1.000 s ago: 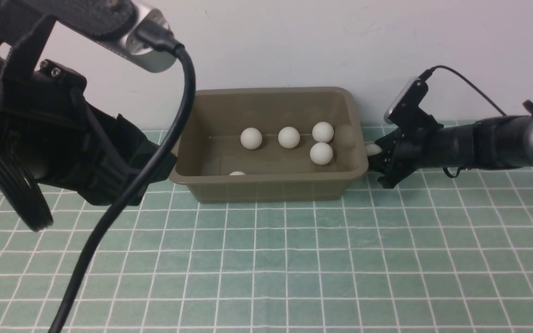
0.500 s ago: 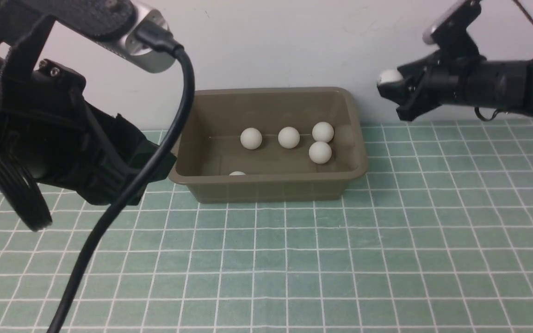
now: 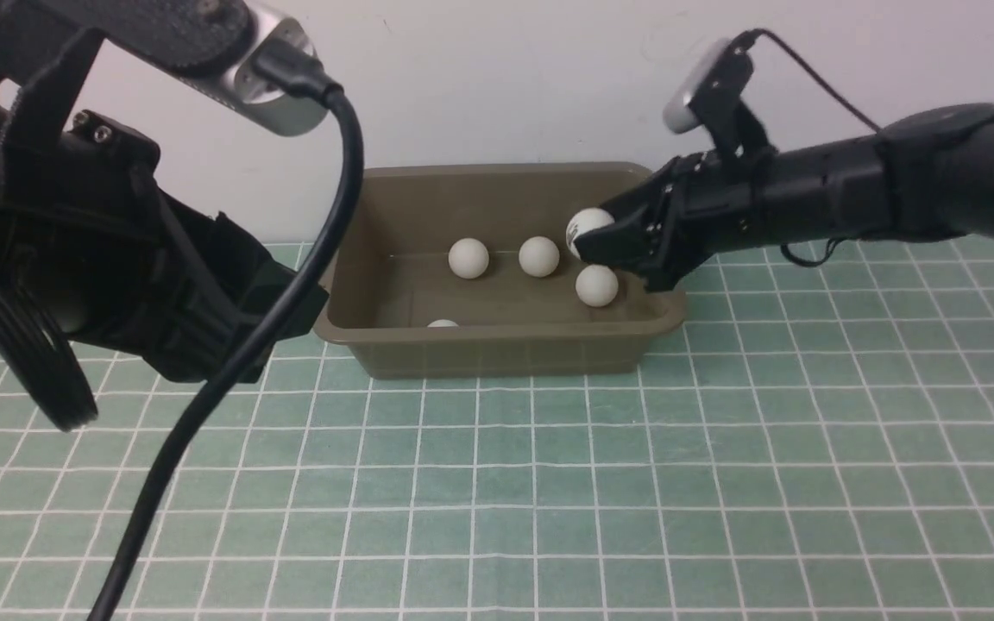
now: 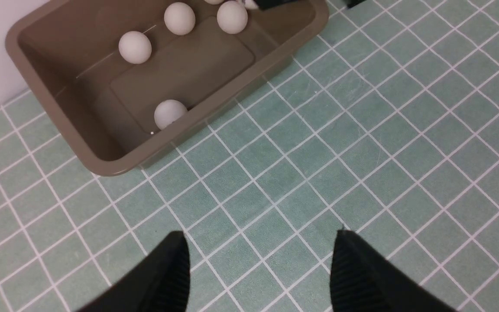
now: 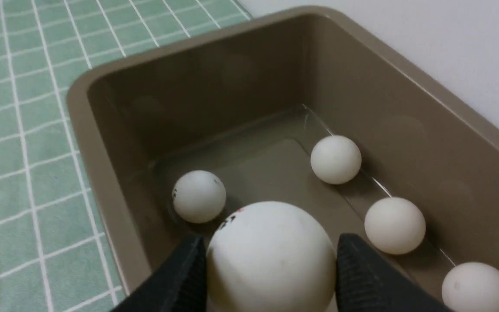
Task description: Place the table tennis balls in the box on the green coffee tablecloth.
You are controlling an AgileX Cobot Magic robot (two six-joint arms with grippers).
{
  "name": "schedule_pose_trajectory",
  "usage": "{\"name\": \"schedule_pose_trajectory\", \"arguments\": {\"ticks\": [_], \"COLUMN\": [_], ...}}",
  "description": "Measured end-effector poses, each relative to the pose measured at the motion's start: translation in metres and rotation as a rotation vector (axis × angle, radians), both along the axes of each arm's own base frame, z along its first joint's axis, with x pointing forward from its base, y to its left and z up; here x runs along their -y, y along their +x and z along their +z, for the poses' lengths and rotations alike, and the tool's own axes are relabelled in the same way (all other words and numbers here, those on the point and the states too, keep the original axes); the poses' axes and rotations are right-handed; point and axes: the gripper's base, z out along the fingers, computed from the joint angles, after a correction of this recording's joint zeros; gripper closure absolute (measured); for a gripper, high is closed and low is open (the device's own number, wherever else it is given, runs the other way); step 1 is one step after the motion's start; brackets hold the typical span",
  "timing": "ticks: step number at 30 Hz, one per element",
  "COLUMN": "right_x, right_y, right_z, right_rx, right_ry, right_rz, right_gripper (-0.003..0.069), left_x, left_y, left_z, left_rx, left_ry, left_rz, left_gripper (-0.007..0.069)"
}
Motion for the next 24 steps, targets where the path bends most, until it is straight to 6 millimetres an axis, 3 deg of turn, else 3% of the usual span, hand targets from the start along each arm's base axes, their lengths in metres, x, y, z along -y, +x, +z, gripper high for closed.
{"name": "schedule_pose_trajectory", "arguments": {"ticks": [6,11,14,16,19,24], "right_x": [-0.005,-0.005,-0.003,0.002,0.006,0.034], "right_y": [0.010,0.014,0.014,0.010,0.007,-0.009], "right_z": [-0.031,-0.029,-0.011,0.018,0.040,0.104], "right_rx": [-0.064,-0.069,0.011,0.122,0.184,0.316], "right_ry": [0.006,0.060,0.057,0.031,0.021,0.019], "right_rz": [-0.080,-0.127,-0.139,-0.163,-0.195,-0.330], "right_gripper": [0.0293,0.0211,0.0194,0.0190,0.0189,0.0189], "left_x": [0.000,0.000,0.000,0.000,0.000,0.000], "left_y": [0.000,0.000,0.000,0.000,0.000,0.000], "left_z": [0.000,0.000,0.000,0.000,0.000,0.000], "left_rx": [0.000,0.000,0.000,0.000,0.000,-0.001], "left_ry": [0.000,0.000,0.000,0.000,0.000,0.000], "left_rz": [0.000,0.000,0.000,0.000,0.000,0.000], "left_gripper": [0.0230,0.0230,0.0230,0.0230,0.0230,0.0230]}}
